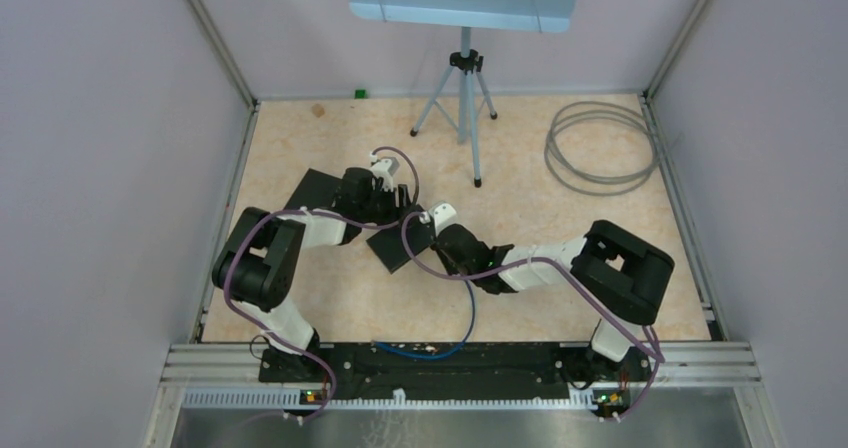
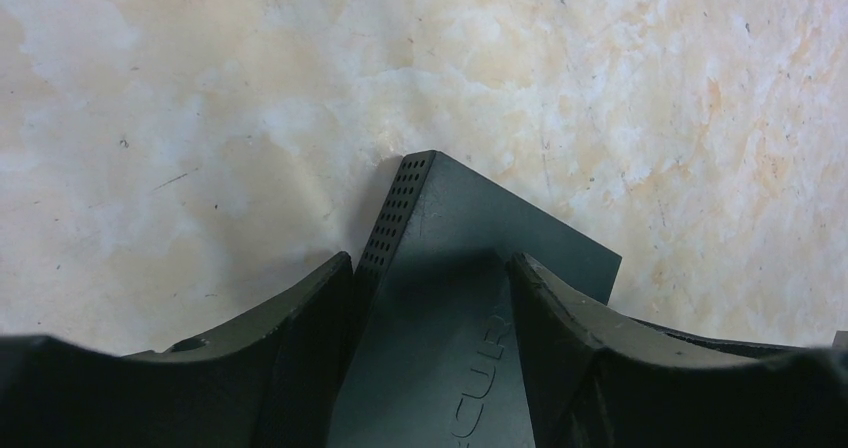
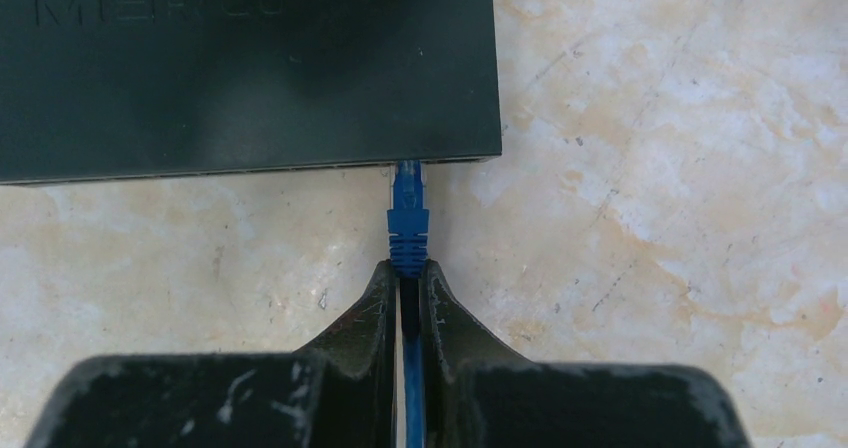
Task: Insert the plug into the switch port
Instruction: Insert the connector into the switch port.
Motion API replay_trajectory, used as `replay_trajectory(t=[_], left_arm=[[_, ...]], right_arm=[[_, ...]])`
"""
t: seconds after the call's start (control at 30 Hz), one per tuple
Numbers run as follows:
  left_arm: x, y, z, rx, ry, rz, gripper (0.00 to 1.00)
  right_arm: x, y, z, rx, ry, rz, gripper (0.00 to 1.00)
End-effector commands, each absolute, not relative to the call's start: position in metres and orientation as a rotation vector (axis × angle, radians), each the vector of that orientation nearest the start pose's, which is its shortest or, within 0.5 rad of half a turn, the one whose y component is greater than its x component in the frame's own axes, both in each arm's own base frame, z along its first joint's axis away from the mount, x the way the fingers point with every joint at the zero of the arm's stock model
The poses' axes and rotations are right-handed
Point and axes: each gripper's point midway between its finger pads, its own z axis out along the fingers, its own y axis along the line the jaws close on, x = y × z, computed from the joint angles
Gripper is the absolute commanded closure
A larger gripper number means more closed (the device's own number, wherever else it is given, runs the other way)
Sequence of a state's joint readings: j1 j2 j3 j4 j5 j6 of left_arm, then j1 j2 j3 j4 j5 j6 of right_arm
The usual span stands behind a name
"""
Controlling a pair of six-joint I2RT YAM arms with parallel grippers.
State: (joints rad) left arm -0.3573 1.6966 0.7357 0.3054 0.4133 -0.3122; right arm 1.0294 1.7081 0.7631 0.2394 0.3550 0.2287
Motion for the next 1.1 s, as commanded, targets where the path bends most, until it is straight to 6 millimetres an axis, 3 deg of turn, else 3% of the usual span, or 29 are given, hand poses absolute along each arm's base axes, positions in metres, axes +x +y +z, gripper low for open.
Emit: replay_trajectory(t=[0.0,0.27,0.43,0.7,1.07], left_arm=[[0.310,-0.218,0.006,0.284,2.431,-0.872,0.35],[0.303,-0.228,0.008,0.345,2.423,-0.906,0.35],[0.301,-0.238,0.014,0.432,2.379,-0.928,0.33],[0.292,-0.252,0.020,0.542,2.331,-0.992,0.34],[0.262,-0.283,0.032,0.767,2.236,-1.132,0.36]], right_arm=[[0.280,0.342,0.055,-0.637,1.988,0.304,1.00],[0.284,0.349,0.057,-0.686,1.931,0.303,1.00],[0.274,0.365,0.063,-0.832,1.878,0.387,1.00],[0.273,0.368,0.073,-0.953,1.766,0.384,1.00],[0.308,0.362,0.099,-0.909,1.700,0.349,1.00]])
